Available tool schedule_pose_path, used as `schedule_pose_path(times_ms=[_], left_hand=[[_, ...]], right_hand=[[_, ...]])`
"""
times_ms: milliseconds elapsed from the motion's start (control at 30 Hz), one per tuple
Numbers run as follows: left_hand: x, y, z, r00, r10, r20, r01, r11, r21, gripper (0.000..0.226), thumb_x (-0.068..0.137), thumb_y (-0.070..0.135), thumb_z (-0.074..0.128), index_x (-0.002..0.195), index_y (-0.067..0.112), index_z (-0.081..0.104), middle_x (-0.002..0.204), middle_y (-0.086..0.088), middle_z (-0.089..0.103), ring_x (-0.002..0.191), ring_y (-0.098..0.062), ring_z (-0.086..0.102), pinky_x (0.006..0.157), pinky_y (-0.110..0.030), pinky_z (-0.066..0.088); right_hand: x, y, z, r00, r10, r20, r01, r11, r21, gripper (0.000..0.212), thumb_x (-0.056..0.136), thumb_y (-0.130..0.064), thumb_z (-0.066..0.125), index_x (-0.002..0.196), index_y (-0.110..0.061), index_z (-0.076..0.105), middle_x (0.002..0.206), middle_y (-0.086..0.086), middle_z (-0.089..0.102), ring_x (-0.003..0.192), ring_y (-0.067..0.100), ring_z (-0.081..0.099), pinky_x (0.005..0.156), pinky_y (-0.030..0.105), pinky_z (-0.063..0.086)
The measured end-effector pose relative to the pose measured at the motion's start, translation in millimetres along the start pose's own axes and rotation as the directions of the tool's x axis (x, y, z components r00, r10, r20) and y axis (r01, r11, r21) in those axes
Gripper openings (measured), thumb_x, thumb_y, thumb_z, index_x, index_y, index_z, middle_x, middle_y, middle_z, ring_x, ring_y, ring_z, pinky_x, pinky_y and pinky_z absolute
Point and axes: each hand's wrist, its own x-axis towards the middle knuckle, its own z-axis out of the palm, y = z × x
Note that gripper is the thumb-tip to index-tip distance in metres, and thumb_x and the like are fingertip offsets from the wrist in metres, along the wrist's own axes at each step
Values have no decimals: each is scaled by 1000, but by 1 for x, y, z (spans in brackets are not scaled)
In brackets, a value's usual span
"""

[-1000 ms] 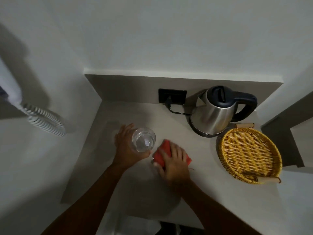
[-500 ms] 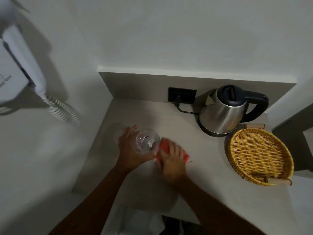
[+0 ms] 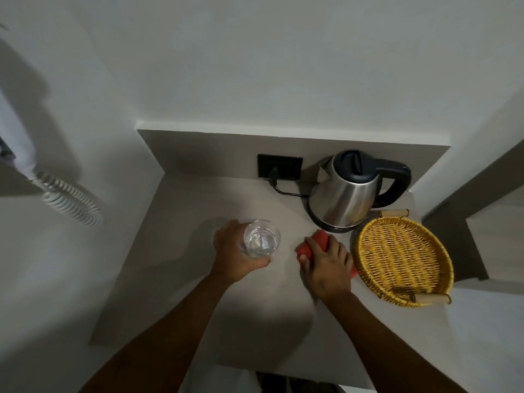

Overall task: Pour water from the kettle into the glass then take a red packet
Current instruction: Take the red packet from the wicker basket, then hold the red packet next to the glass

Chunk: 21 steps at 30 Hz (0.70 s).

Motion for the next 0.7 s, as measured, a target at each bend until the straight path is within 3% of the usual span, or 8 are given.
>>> schedule_pose_path(times_ms=[167, 333, 533, 600, 700], left_hand=[[5, 8, 26, 1000, 25, 17, -25, 999, -35, 82, 40, 48, 98, 115, 30, 69, 108, 10, 70, 105, -18, 65, 94, -53, 52], [9, 11, 41, 998, 20, 59, -16, 998, -57, 83, 42, 45, 98, 117, 31, 66, 112, 11, 70, 111, -17, 63, 99, -53, 49], [11, 14, 41, 998, 15, 59, -8, 992, -124, 78, 43, 40, 97, 115, 29, 68, 110, 12, 73, 104, -10, 68, 91, -41, 57], [7, 9, 41, 996, 12, 92, -6, 998, -59, 82, 40, 37, 98, 116, 28, 67, 112, 7, 73, 105, -16, 69, 92, -38, 56], [5, 2, 47, 994, 14, 111, -17, 999, 27, 90, 37, 39, 100, 118, 20, 67, 115, -2, 71, 109, -26, 67, 98, -41, 52]], right_hand=[[-3, 2, 4, 999, -35, 9, 35, 999, -18, 62, 83, -64, 41, 138, -36, 35, 140, 14, 41, 122, 34, 38, 97, 54, 35], [0, 3, 1, 1000, -14, -21, 14, 999, -33, 56, 83, -58, 45, 133, -35, 42, 131, 13, 49, 112, 33, 44, 90, 51, 40], [0, -4, -8, 1000, -5, 29, 2, 997, 79, 51, 82, -49, 56, 130, -38, 43, 126, 12, 50, 108, 30, 47, 90, 46, 44], [-4, -1, -18, 1000, -9, -30, 13, 988, 154, 51, 79, -49, 59, 127, -39, 44, 121, 11, 51, 104, 28, 49, 87, 43, 47], [-7, 19, -41, 973, 106, -205, -50, 964, 261, 52, 80, -51, 60, 127, -37, 44, 120, 9, 49, 105, 25, 47, 86, 39, 50]])
